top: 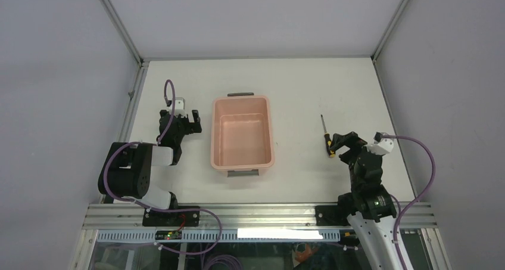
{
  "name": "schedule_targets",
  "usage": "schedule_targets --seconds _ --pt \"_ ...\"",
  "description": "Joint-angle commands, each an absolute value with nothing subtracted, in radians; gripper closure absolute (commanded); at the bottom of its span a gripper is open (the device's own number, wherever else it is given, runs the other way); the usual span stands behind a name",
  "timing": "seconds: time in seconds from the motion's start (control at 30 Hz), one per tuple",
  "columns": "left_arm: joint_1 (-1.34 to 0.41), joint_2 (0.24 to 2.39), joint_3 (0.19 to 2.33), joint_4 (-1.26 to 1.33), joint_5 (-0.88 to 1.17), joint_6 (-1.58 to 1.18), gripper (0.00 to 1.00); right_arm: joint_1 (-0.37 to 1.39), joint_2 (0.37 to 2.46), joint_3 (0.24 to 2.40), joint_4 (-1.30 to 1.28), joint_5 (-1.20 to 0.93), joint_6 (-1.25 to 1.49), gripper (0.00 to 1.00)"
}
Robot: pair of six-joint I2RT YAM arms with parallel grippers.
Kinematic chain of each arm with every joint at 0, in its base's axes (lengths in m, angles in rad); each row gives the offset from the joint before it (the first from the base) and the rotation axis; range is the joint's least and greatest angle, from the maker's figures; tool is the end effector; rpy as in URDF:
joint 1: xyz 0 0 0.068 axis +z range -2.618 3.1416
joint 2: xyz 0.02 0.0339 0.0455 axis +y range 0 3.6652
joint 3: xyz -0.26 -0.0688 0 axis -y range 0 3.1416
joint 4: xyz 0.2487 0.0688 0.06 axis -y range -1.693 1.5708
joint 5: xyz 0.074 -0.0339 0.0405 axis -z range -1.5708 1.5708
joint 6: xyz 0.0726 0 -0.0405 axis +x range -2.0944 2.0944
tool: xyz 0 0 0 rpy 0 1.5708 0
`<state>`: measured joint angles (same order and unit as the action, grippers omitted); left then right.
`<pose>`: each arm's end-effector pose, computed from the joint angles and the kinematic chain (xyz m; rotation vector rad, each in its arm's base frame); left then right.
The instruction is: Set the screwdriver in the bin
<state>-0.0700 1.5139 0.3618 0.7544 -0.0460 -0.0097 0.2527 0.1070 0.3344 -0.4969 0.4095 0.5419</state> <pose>0.2957 -0.0174 0.1135 0.0293 1.9678 -0.0069 0.1290 0.0035 0.2184 0.5407 1.7393 0.1854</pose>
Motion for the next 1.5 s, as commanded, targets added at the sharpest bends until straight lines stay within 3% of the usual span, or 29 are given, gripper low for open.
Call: schedule_targets --seconds 0.0,0.13,0.23,0.43,0.57,0.83,1.03,1.1,1.17,1.23,1.27,1.3,1.33,1.47 --pt "-0.058 1.506 0.381 0.808 -0.032 -0.011 0.01 0.253 0.157 0.356 -0.425 0.468 0.559 0.01" --pt "-0.058 1.505 0.381 0.808 -0.032 -0.011 0.01 0.252 0.200 0.421 -0.313 0.261 0.394 0.01" --pt "-0.058 1.506 0.382 0.809 -0.032 -0.011 0.01 0.251 0.345 0.534 -0.253 0.146 0.309 0.02" --pt "-0.058 1.506 0.381 0.808 -0.032 -0.011 0.01 0.252 1.079 1.098 -0.725 0.351 0.248 0.01" --pt "-0.059 1.507 0.381 0.809 -0.032 -0.011 0.01 0.245 1.424 1.295 -0.963 0.376 0.238 0.01" --pt "-0.058 1.506 0.381 0.808 -0.032 -0.011 0.01 0.192 1.681 1.235 -0.862 0.199 0.232 0.02" --pt "-0.058 1.506 0.381 0.808 -0.032 -0.011 0.01 0.174 1.790 1.134 -0.773 0.153 0.226 0.13" --pt "-0.059 1.506 0.381 0.808 -0.032 -0.012 0.01 0.160 1.806 1.120 -0.753 0.129 0.216 0.24" --pt "-0.058 1.506 0.381 0.808 -0.032 -0.011 0.01 0.153 1.822 1.123 -0.757 0.110 0.209 0.42" --pt "-0.058 1.506 0.382 0.808 -0.032 -0.011 0.01 0.153 1.820 1.133 -0.776 0.114 0.204 0.66" --pt "-0.058 1.507 0.382 0.808 -0.032 -0.011 0.01 0.153 1.812 1.143 -0.790 0.116 0.196 0.86" --pt "-0.058 1.506 0.381 0.808 -0.031 -0.011 0.01 0.153 1.804 1.157 -0.802 0.122 0.191 0.95" --pt "-0.058 1.506 0.382 0.808 -0.032 -0.011 0.01 0.153 1.786 1.176 -0.835 0.129 0.185 1.00" --pt "-0.058 1.505 0.381 0.809 -0.032 -0.011 0.01 0.153 1.703 1.290 -0.972 0.128 0.167 1.00"
